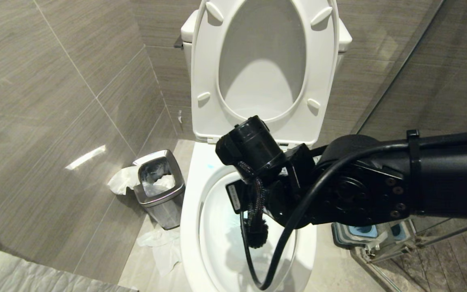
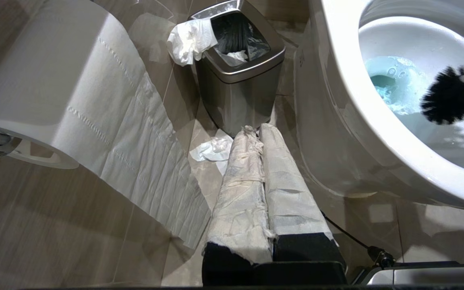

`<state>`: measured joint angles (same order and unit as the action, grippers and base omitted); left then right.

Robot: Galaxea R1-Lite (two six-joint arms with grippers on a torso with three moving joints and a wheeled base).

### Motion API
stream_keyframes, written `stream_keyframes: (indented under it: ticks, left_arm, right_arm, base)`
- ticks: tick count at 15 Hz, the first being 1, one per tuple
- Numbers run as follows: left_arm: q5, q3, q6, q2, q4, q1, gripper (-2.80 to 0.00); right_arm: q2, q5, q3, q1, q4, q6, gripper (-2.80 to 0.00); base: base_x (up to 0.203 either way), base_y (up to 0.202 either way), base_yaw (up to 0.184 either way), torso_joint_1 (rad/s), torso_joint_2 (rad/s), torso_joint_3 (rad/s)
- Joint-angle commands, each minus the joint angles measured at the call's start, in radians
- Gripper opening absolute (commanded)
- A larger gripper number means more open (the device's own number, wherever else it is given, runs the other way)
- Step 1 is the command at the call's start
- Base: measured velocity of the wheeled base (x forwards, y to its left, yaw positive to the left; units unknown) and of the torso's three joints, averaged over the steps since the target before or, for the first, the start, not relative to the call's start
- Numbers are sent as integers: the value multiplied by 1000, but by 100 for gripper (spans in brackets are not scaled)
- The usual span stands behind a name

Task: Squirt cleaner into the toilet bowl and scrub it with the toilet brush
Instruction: Scrub the toilet bowl

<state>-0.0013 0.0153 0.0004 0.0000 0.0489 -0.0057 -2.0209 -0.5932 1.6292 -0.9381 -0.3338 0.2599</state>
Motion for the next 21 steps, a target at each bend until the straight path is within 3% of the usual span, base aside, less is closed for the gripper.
stream_keyframes:
  ticks: [1,8,12,17,21]
  left_arm:
    - [0,0,0,2,0,0,-280]
    - [0,0,0,2,0,0,-280]
    - [0,0,0,2,0,0,-280]
    - [0,0,0,2,0,0,-280]
    - [0,0,0,2,0,0,-280]
  right_arm:
    - [82,-10,-89,40,0,6,-280]
    - [173,-16,-196,21,3,42,-280]
    - [102,-14,-177,-53,25,62,-280]
    - [-145,-23,101,-57,66,52,-280]
    - [-277,-37,353,57,62,-49,-280]
  base:
    - [0,0,0,0,0,0]
    - [0,0,0,0,0,0]
    - [0,0,0,0,0,0]
    - [0,0,0,0,0,0]
    - [0,0,0,0,0,0]
